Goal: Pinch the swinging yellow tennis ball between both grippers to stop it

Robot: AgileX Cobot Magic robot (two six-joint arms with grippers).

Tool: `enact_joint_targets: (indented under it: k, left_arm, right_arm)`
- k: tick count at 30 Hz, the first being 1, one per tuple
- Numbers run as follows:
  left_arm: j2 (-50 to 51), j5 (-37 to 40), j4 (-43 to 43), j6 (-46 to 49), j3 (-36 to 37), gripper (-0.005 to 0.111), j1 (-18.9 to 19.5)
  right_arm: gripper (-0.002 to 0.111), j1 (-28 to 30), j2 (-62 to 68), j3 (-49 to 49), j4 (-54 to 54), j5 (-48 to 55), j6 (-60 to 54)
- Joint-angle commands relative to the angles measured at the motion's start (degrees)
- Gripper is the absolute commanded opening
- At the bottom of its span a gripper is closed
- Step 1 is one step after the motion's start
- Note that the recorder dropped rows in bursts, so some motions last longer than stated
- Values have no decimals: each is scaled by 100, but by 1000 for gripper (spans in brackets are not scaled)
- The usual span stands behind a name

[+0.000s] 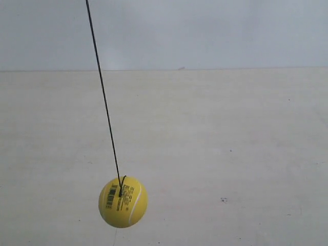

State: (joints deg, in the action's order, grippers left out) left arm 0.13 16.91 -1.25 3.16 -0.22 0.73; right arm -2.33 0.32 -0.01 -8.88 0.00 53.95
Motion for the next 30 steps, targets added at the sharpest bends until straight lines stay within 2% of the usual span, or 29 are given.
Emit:
enact_joint_targets:
  k: [1,9,18,25,30]
  left_arm:
    - [-13,-20,-62,-14,22,5,26]
    - [-13,-20,-62,-14,22,5,26]
    - [-13,-20,-62,-14,22,5,26]
    - [-13,-20,-62,-14,22,5,26]
    - [-13,-20,-62,-14,22,5,26]
  right_arm:
    - [0,-18,-32,1,-90,-42,-44]
    - [0,-18,-32,1,-88,-34,-44]
    - [0,-18,-32,1,-88,1380,-44]
    - [0,-18,-32,1,-88,1936,-44]
    - [0,-18,-32,1,-75,1946,-44]
